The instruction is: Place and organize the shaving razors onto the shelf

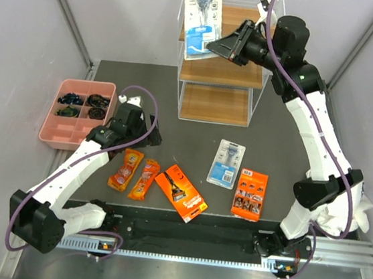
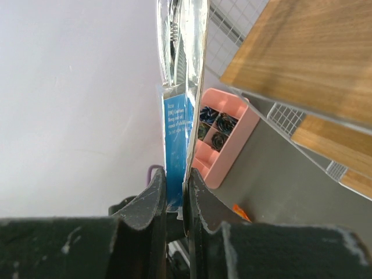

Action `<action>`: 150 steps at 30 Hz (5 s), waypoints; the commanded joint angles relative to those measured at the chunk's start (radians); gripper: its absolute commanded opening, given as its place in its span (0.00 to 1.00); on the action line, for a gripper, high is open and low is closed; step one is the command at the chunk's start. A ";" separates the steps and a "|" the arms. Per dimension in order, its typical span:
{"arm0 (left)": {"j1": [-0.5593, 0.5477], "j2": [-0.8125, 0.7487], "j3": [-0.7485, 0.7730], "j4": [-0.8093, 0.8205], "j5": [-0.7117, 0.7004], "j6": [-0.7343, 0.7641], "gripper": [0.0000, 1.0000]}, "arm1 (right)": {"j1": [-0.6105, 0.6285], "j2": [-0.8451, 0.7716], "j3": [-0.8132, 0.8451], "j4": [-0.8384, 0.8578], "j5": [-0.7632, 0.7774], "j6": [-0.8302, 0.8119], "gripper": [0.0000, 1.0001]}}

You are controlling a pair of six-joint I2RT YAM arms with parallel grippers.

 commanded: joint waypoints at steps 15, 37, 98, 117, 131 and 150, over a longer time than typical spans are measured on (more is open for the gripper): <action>0.000 -0.012 -0.027 0.052 0.027 -0.010 0.97 | -0.108 0.134 0.156 0.219 -0.136 0.218 0.00; 0.000 -0.015 -0.038 0.055 0.047 -0.017 0.97 | -0.091 0.213 0.166 0.169 -0.058 0.291 0.01; 0.000 -0.051 -0.014 0.041 0.067 -0.014 0.97 | -0.048 0.134 0.148 -0.153 0.260 0.078 0.95; -0.010 0.250 0.601 0.308 0.498 0.001 0.24 | -0.017 0.149 0.137 -0.138 0.235 0.061 0.98; -0.138 0.561 1.006 0.255 0.420 0.127 0.00 | -0.008 0.149 0.134 -0.127 0.211 0.063 0.99; -0.155 0.640 1.068 0.313 0.151 0.133 0.00 | -0.009 0.037 0.077 -0.140 0.217 0.064 0.99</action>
